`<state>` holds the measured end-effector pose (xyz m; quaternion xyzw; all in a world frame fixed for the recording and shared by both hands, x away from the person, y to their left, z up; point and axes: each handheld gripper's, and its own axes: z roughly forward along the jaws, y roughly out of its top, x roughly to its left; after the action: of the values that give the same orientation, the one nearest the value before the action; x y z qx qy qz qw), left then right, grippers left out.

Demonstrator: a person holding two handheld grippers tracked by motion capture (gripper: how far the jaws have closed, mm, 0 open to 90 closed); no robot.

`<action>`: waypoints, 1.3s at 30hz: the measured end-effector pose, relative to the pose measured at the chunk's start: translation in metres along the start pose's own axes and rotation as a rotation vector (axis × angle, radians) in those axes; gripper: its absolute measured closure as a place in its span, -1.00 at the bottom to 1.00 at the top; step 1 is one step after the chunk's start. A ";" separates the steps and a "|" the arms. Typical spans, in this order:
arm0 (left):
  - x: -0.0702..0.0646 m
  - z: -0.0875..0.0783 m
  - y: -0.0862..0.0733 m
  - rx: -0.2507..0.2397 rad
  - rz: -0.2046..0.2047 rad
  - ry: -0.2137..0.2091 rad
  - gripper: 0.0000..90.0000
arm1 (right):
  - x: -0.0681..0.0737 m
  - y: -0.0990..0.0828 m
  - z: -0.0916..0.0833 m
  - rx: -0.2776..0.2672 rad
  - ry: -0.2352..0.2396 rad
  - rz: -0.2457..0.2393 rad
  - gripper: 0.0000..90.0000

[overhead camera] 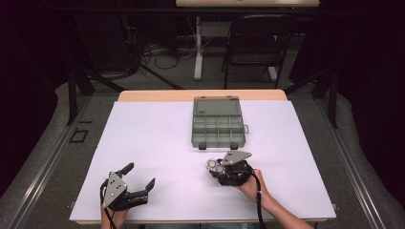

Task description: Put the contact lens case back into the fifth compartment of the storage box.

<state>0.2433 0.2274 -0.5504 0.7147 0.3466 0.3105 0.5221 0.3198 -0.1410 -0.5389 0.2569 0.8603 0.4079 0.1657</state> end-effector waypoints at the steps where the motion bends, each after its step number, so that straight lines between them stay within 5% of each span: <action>1: 0.000 0.000 0.000 0.000 0.000 0.000 -0.78 | -0.001 0.000 -0.001 0.000 -0.002 -0.001 0.09; 39: -0.002 0.005 -0.001 0.012 -0.004 0.007 -0.78 | -0.021 0.018 -0.010 -0.050 -0.032 0.004 0.09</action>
<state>0.2461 0.2238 -0.5526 0.7163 0.3515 0.3098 0.5171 0.3376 -0.1497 -0.5169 0.2610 0.8465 0.4255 0.1848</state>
